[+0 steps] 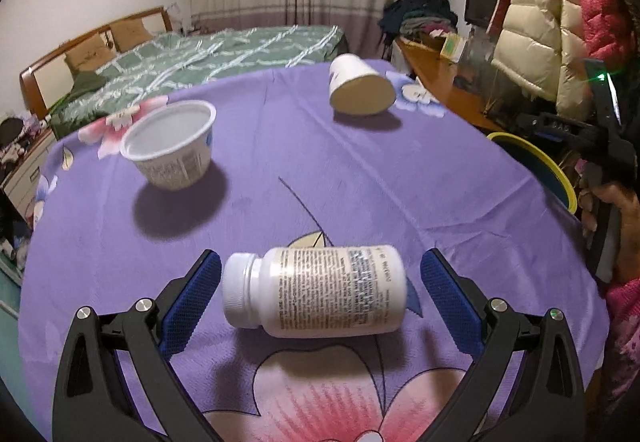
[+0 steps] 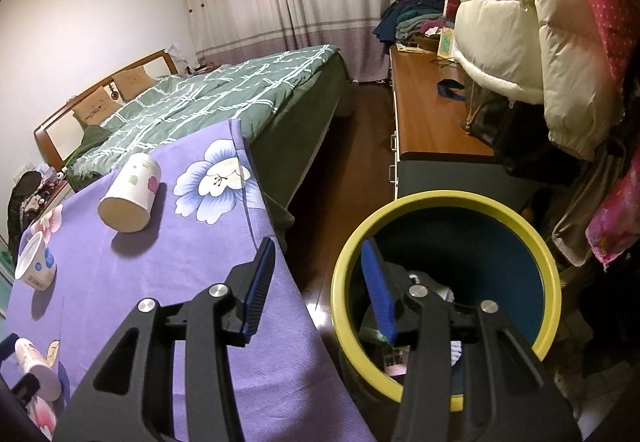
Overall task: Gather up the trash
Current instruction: 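Drop the towel into the bin with the right tool while the left tool grasps the white pill bottle, then carry the pill bottle with the left tool and drop it into the bin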
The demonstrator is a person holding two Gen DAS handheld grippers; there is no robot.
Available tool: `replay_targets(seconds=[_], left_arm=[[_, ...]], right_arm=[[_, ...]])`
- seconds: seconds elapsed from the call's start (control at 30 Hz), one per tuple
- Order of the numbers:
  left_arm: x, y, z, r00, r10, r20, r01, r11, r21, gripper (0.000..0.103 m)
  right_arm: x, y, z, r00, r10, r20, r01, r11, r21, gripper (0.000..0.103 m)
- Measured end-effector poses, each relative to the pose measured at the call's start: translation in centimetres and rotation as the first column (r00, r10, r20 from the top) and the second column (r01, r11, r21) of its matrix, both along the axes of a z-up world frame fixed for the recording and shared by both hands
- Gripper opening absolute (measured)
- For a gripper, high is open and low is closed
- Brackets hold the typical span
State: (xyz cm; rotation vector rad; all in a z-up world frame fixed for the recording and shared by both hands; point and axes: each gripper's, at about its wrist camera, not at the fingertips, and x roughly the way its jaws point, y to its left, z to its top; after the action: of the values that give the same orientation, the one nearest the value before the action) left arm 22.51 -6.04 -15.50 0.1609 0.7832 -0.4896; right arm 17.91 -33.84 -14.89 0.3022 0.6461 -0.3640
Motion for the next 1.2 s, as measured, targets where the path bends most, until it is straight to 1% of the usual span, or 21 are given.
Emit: replay_targets(seconds=[0.07, 0.23, 0.27, 0.3, 0.5, 0.67, 0.77, 0.87, 0.97, 1.17, 1.2], left_arm=[[0.2, 0.0, -0.3, 1.0, -0.007, -0.015, 0.007, 1.0, -0.009, 0.098], [0.8, -0.5, -0.9, 0.998, -0.012, -0.054, 0.012, 1.0, -0.002, 0.098], [1.0, -0.5, -1.0, 0.998, -0.013, -0.06, 0.013, 1.0, -0.003, 0.094], [1.2, -0.6, -1.1, 0.998, -0.016, -0.069, 0.016, 1.0, -0.006, 0.085], [1.3, -1.0, -1.2, 0.997, -0.013, -0.079, 0.013, 1.0, -0.004, 0.085], [1.1, -2.8, -0.4, 0.996, -0.035, -0.076, 0.036, 0.999, 0.007, 0.085], [1.0, -4.6, 0.6, 0.996, -0.063, -0.063, 0.064, 0.998, 0.003, 0.085], [1.1, -7.5, 1.5, 0.992, -0.115, -0.053, 0.115, 0.993, -0.014, 0.085], [1.2, -10.6, 2.2, 0.986, -0.163, -0.042, 0.163, 0.987, -0.013, 0.085], [1.8, -18.7, 3.0, 0.961, -0.273, -0.045, 0.272, 0.962, -0.025, 0.085], [1.9, -20.6, 3.1, 0.953, -0.298, -0.048, 0.297, 0.955, -0.027, 0.085]], right_arm=[[0.1, 0.0, -0.1, 1.0, 0.007, -0.002, -0.007, 1.0, 0.004, 0.043], [0.1, 0.2, 0.0, 1.0, 0.011, 0.002, -0.011, 1.0, -0.001, 0.043], [0.0, 0.2, 0.0, 1.0, 0.01, 0.004, -0.01, 1.0, 0.001, 0.043], [0.1, 0.2, 0.1, 1.0, 0.009, 0.003, -0.009, 1.0, 0.001, 0.043], [-0.2, 0.3, 0.3, 1.0, 0.006, 0.012, -0.006, 1.0, -0.015, 0.043], [-1.4, -0.1, 1.0, 0.999, 0.018, 0.032, -0.018, 1.0, -0.021, 0.043], [-2.6, -0.7, 1.5, 0.999, 0.016, 0.039, -0.014, 0.999, -0.041, 0.044], [-4.4, -1.9, 1.9, 0.999, -0.009, 0.047, 0.011, 0.999, -0.052, 0.047], [-6.1, -3.2, 2.1, 0.998, -0.029, 0.05, 0.032, 0.998, -0.061, 0.047], [-10.0, -6.3, 2.5, 0.994, -0.092, 0.057, 0.097, 0.991, -0.093, 0.05], [-10.8, -6.9, 2.5, 0.992, -0.108, 0.058, 0.113, 0.989, -0.095, 0.05]])
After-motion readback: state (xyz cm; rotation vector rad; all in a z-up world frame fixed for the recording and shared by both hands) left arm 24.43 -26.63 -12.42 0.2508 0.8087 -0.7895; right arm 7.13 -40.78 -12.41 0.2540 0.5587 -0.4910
